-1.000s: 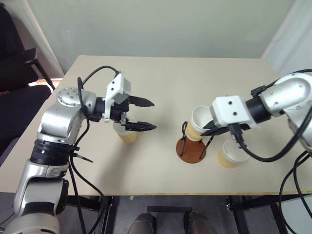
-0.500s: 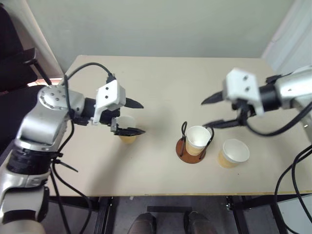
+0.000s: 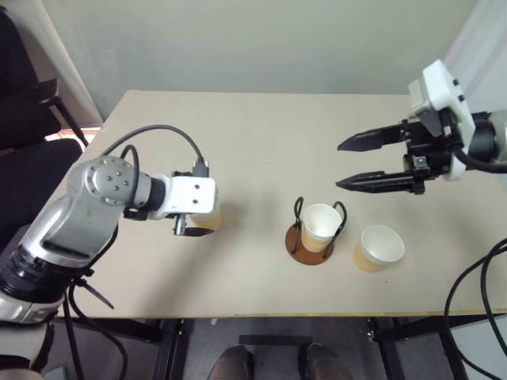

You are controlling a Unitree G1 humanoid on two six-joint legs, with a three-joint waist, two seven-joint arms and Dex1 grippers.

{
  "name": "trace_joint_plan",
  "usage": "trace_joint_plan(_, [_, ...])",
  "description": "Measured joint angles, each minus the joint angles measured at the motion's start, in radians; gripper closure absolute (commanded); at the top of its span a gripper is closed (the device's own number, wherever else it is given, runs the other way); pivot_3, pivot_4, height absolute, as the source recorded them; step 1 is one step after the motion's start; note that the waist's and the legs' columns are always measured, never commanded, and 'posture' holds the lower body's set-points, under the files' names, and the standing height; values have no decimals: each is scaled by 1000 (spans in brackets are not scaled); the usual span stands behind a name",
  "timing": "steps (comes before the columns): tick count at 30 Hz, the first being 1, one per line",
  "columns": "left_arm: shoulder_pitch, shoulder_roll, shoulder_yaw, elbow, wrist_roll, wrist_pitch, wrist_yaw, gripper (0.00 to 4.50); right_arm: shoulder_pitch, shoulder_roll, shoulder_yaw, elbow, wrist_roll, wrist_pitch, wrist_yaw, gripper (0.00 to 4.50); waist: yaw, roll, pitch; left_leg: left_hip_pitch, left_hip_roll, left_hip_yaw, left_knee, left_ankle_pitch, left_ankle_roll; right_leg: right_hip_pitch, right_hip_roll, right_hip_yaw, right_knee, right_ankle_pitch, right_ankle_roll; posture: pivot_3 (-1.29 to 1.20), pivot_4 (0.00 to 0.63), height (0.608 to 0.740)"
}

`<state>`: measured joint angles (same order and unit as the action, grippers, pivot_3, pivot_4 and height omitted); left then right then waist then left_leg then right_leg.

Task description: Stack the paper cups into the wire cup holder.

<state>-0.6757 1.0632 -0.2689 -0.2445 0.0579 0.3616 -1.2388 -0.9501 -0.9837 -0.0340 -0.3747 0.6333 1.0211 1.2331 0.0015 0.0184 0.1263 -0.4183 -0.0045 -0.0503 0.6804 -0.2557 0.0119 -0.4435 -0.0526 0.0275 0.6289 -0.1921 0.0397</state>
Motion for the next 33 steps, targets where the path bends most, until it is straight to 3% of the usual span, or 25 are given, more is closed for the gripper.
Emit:
trace_joint_plan(15, [31,-38,-68,92,147,-66,4,0,56,-34,-28,2,91,-20,-25,1225,1,0,0,0,0,0,0,-1,-1,0,0,0,0,0,0,0,150,740])
trace_joint_plan(18, [31,-40,-71,123,155,-98,-5,660,82,-50,-33,2,96,-48,-12,1204,1,0,0,-1,0,0,0,-1,-1,-1,0,0,1,0,1,0,150,740])
trace_joint_plan(28, [13,-54,-60,176,59,-166,-137,4333,153,-75,-58,25,104,-178,54,1204,1,0,0,-1,0,0,0,-1,0,-1,0,0,0,3,5,0,150,740])
trace_joint_plan(33, [-33,-57,-22,176,-42,-130,-212,4467,158,-96,-63,49,120,-198,98,1204,1,0,0,-1,0,0,0,-1,0,-1,0,0,1,3,5,0,150,740])
